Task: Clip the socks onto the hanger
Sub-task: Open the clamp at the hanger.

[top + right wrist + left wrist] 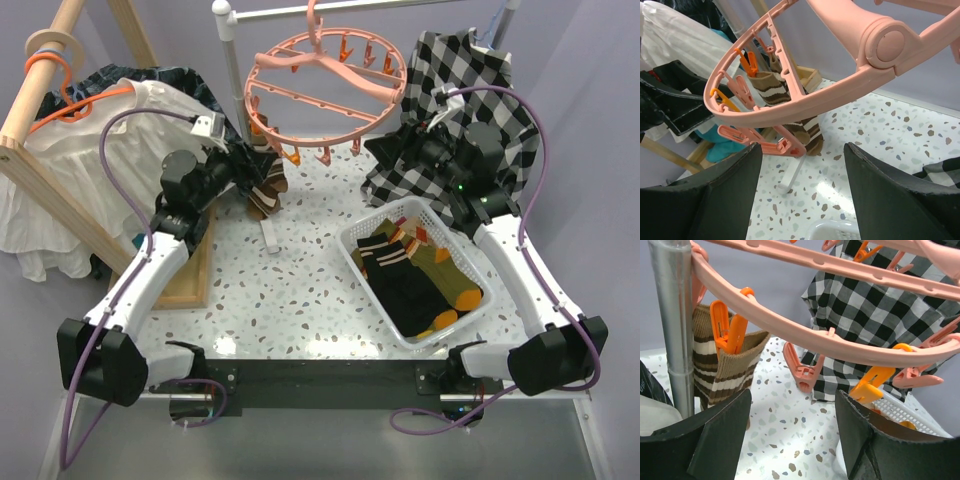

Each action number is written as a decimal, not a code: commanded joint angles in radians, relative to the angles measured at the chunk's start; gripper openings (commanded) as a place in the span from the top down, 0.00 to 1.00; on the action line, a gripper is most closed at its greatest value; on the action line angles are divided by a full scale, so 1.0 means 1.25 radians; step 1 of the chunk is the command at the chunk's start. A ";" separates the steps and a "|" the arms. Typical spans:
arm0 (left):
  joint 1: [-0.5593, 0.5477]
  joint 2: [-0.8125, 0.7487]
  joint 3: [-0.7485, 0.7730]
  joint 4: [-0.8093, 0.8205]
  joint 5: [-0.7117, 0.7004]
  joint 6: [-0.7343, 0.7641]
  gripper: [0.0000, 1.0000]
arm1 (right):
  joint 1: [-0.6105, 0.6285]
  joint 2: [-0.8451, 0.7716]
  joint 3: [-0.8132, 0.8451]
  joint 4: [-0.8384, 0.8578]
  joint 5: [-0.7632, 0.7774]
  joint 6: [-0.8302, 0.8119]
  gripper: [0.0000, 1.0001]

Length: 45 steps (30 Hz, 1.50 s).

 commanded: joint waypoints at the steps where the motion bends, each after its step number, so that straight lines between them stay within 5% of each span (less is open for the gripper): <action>1: 0.004 0.042 0.038 0.073 0.014 0.035 0.28 | 0.001 -0.023 0.035 0.033 -0.018 -0.005 0.29; 24: 0.004 0.138 0.108 0.172 0.046 0.026 0.41 | 0.003 -0.040 0.029 0.028 -0.016 -0.027 0.29; 41: 0.003 0.131 0.118 0.120 0.027 0.029 0.81 | 0.001 -0.065 -0.033 -0.009 0.024 -0.044 0.29; 45: -0.007 0.119 0.109 0.079 -0.002 0.037 1.00 | 0.003 -0.088 -0.085 -0.059 0.060 -0.057 0.29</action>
